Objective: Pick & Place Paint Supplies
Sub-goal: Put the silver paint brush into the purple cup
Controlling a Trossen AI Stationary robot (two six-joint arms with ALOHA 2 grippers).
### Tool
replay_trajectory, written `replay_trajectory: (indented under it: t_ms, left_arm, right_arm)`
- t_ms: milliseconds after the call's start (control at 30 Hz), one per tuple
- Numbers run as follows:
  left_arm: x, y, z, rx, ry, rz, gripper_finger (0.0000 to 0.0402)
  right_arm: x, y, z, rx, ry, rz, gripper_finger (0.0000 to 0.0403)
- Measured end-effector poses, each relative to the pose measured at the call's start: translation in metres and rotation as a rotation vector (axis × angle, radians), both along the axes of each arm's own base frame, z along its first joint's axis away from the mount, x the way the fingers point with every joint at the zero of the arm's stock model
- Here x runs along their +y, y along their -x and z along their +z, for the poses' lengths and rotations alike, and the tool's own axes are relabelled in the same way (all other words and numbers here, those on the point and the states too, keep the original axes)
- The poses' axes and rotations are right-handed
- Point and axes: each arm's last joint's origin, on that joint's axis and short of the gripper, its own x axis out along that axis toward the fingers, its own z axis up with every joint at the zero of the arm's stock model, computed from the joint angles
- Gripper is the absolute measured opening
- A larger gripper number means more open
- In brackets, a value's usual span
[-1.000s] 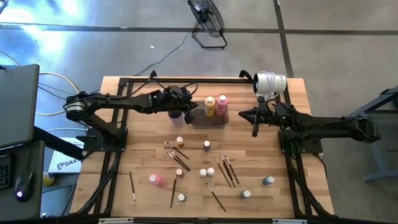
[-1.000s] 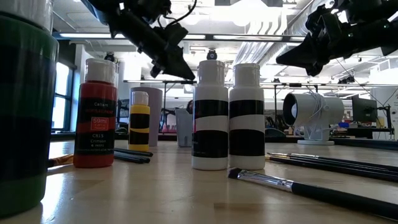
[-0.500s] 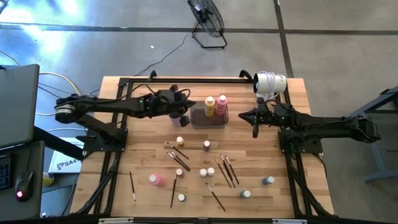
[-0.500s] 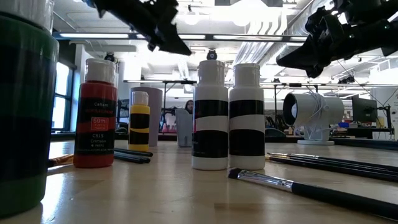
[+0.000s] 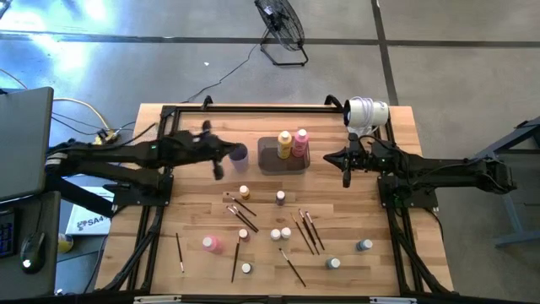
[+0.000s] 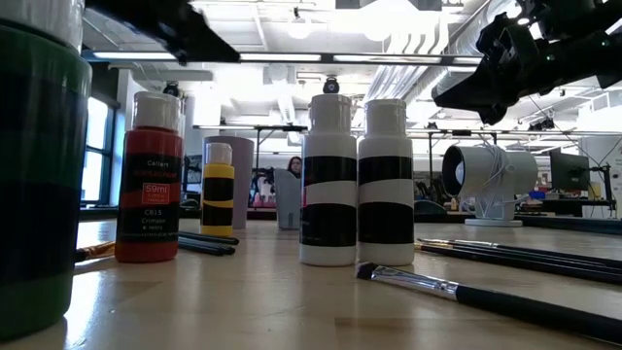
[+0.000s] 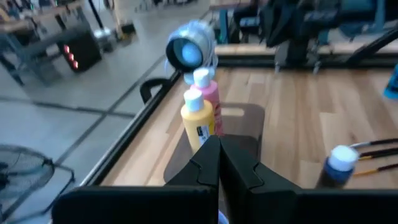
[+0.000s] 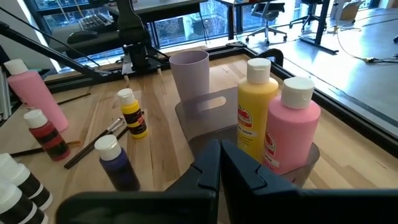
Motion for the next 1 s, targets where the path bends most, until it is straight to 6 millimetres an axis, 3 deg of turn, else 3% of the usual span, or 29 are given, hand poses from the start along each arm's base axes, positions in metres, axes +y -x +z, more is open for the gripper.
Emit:
replay_trajectory:
  t_ms: [200, 400, 600, 1000]
  left_arm:
    - [-0.011, 0.052, 0.001, -0.103, 0.0, -0.104, 0.0001]
    - [-0.019, 0.08, -0.003, -0.131, 0.038, -0.223, 0.0001]
    - [-0.02, 0.084, -0.01, -0.072, 0.069, -0.227, 0.0001]
    - [-0.019, 0.073, -0.017, 0.002, 0.113, -0.217, 0.0001]
  right_arm:
    - [0.0, 0.0, 0.0, -0.001, 0.001, -0.003, 0.0005]
    - [0.0, 0.0, 0.0, -0.001, -0.001, -0.004, 0.0005]
    - [0.0, 0.0, 0.0, -0.001, 0.0, -0.004, 0.0005]
    - [0.0, 0.0, 0.0, 0.0, 0.008, -0.002, 0.0005]
